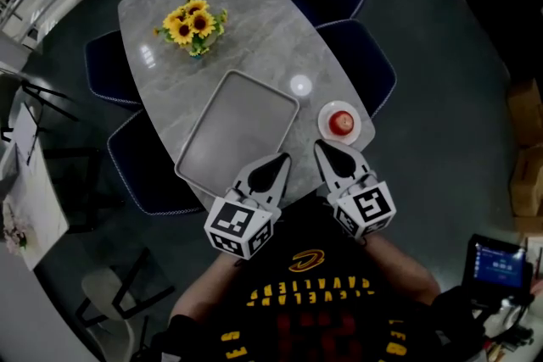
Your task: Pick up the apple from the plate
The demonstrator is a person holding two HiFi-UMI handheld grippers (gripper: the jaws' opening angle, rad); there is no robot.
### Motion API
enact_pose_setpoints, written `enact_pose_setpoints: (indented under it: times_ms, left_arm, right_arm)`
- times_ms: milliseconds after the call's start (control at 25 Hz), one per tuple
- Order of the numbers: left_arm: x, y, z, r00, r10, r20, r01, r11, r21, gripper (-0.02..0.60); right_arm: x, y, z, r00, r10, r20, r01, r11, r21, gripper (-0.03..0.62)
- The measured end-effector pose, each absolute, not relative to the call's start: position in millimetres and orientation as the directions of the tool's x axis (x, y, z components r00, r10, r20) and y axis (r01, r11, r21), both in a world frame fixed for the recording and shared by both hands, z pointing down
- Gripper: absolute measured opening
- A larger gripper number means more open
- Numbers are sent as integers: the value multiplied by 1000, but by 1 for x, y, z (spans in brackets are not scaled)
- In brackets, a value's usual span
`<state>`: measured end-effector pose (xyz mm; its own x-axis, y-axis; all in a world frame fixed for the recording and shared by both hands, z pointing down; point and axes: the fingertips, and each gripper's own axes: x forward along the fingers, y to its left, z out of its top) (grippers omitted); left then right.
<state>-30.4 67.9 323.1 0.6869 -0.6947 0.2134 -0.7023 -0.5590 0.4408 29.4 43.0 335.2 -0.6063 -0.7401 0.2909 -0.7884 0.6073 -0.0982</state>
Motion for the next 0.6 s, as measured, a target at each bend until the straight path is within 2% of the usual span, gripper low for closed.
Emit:
enact_pose_setpoints:
  times_ms: [600]
  left_arm:
    - [-46, 67, 320, 687, -694, 215, -704, -562, 435, 2]
  right_arm:
    - [12, 42, 332, -607, -734, 306, -787, 608, -104, 6]
